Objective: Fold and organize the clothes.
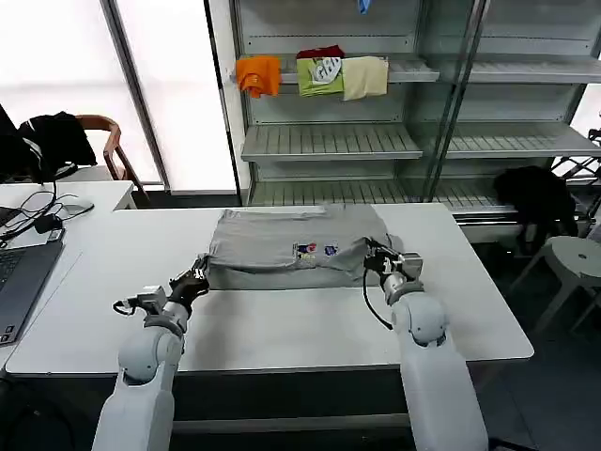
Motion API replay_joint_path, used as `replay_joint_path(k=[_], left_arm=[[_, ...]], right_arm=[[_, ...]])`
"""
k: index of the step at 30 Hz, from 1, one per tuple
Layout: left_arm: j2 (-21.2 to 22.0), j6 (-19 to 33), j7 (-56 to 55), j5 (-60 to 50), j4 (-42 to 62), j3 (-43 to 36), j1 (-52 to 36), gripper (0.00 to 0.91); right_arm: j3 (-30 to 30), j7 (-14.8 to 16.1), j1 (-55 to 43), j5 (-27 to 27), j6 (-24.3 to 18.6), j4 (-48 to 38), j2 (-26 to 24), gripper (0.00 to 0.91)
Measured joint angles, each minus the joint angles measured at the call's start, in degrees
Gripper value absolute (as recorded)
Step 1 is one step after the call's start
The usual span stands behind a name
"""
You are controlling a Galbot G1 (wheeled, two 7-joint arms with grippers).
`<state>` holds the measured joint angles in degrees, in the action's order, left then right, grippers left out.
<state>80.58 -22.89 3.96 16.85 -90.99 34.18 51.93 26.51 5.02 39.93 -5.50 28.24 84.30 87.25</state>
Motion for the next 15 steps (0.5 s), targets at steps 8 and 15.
replay_joint_path(k=[8,15], left_arm=[[-0.1,0.2,0.3,-1.3,3.1,-0.5,-2.1,0.907],[-0.2,0.8,0.4,-2.0,3.7,-0.8,-2.3,0.907]], right_arm=[[0.5,-0.1,-2.4,2.0,-0.8,-4.0,1.0,0.907],[1.3,-0.9,-4.6,2.7,-2.9,-7.0,1.8,0.907]])
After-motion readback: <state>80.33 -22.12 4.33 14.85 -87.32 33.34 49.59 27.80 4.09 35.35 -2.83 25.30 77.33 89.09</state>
